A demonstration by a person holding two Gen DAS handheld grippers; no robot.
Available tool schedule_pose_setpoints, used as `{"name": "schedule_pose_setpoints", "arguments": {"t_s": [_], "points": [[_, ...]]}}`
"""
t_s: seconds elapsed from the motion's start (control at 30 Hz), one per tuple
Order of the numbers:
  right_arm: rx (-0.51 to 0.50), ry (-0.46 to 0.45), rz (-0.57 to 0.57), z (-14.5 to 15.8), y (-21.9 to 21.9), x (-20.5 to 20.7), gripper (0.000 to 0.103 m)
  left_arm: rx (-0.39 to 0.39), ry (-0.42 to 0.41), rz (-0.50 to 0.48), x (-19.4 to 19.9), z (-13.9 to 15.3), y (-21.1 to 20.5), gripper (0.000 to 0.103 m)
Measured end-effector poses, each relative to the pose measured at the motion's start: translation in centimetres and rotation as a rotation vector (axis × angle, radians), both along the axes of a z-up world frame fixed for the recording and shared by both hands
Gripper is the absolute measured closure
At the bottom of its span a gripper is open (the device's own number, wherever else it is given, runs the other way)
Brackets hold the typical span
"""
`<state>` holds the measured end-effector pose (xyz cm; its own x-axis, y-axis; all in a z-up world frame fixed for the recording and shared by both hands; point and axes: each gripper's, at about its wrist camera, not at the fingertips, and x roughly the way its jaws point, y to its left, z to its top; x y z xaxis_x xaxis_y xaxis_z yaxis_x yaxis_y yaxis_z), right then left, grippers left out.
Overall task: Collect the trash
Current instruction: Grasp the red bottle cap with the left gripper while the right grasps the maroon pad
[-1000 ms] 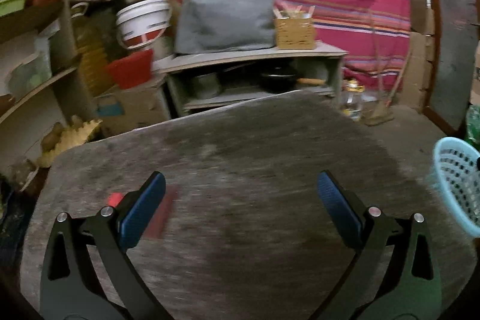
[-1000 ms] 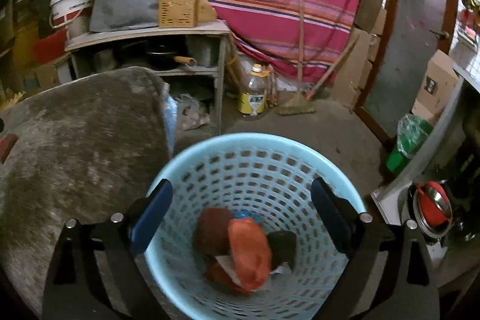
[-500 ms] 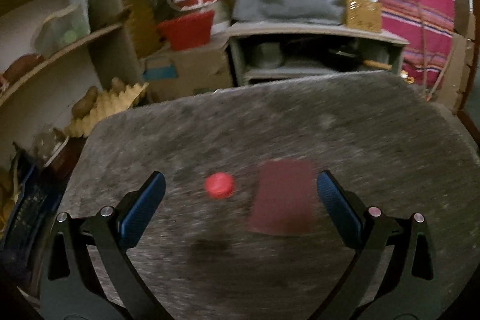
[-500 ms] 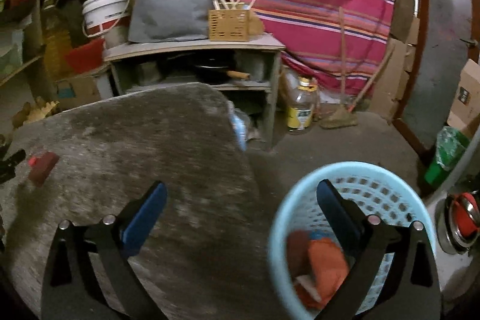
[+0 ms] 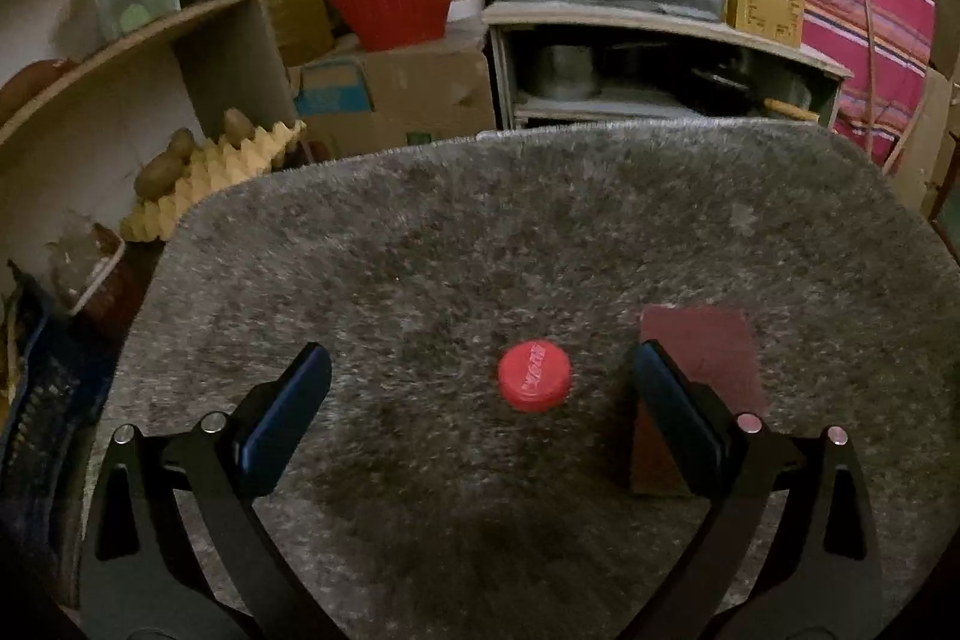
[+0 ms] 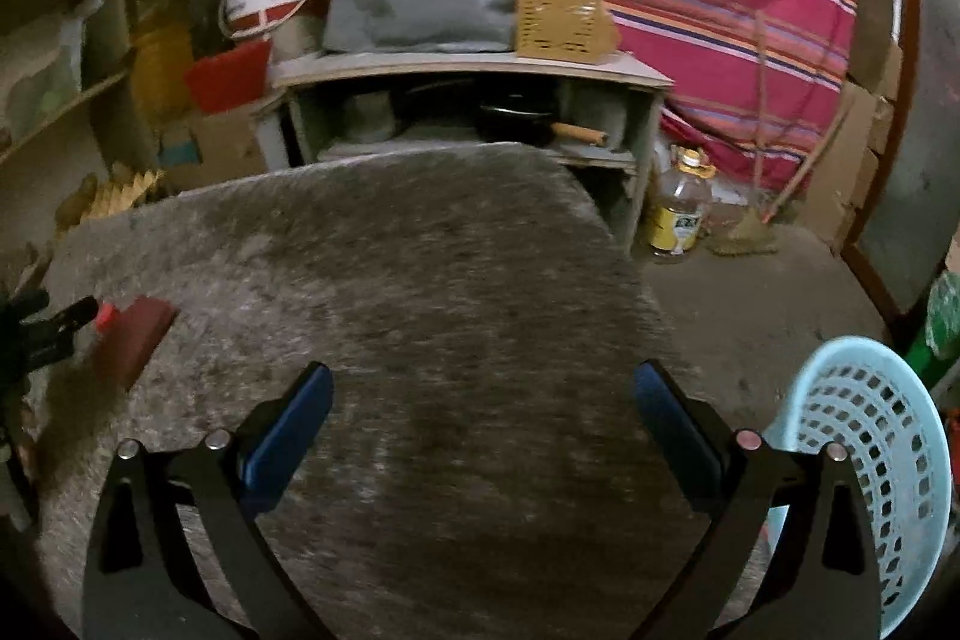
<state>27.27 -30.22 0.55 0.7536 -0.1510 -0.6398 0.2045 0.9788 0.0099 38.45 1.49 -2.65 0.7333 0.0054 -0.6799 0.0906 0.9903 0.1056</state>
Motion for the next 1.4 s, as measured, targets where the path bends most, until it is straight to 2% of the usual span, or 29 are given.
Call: {"name": "schedule_pose_setpoints", "arguments": {"t_s": [0.07, 0.13, 0.2, 0.33, 0.43, 0.5, 0.6, 0.67, 0.8, 0.87, 0.97, 1.07, 1.17, 1.3, 1.4], "points": [[0.002, 0.007, 0.020, -0.2, 0.8, 0.5, 0.005, -0.007, 0.021, 0.004, 0.4, -0.6, 0.2, 0.006], [0.016, 0.018, 0.026, -0.6, 1.3, 0.9, 0.005, -0.015, 0.035, -0.007, 0.8, -1.0, 0.1, 0.011], [0.023, 0.032, 0.032, -1.0, 1.5, 1.3, 0.005, -0.017, 0.051, -0.025, 1.2, -1.3, 0.0, 0.025], [0.001, 0.052, 0.041, -1.5, 2.5, 1.9, 0.005, -0.046, 0.119, -0.060, 2.0, -2.3, 0.0, 0.040], [-0.014, 0.053, 0.048, -1.4, 3.4, 2.1, 0.005, -0.080, 0.132, -0.072, 2.3, -2.5, 0.3, 0.054], [-0.020, 0.052, 0.058, -1.1, 4.2, 2.2, 0.005, -0.104, 0.125, -0.095, 2.1, -2.4, 0.4, 0.074], [-0.031, 0.040, 0.083, -0.7, 6.0, 2.1, 0.005, -0.135, 0.096, -0.094, 1.6, -2.1, 1.0, 0.074], [-0.028, 0.032, 0.097, -0.5, 7.3, 2.2, 0.005, -0.122, 0.066, -0.082, 0.8, -1.4, 1.5, 0.074], [0.060, 0.017, 0.135, -0.5, 10.0, 2.4, 0.004, 0.016, 0.003, -0.079, -2.0, 0.3, 2.7, 0.074], [0.064, 0.019, 0.174, -0.8, 12.2, 2.9, 0.004, 0.045, -0.009, -0.067, -3.3, 1.3, 4.1, 0.074], [0.034, 0.020, 0.205, -1.6, 15.5, 3.5, 0.004, -0.004, -0.030, -0.025, -4.9, 2.7, 7.3, 0.074], [0.021, 0.051, 0.205, -2.4, 18.1, 4.0, 0.004, 0.028, -0.070, 0.002, -5.8, 3.4, 9.7, 0.074], [0.014, 0.058, 0.176, -2.6, 20.1, 4.6, 0.004, 0.018, -0.073, 0.015, -6.0, 3.3, 12.3, 0.074], [0.008, 0.096, 0.187, -3.0, 22.6, 6.4, 0.004, -0.095, -0.052, 0.079, -5.7, 3.1, 16.0, 0.074], [-0.007, 0.123, 0.179, -3.4, 24.2, 8.0, 0.004, -0.090, -0.062, 0.106, -5.4, 3.2, 16.7, 0.074]]}}
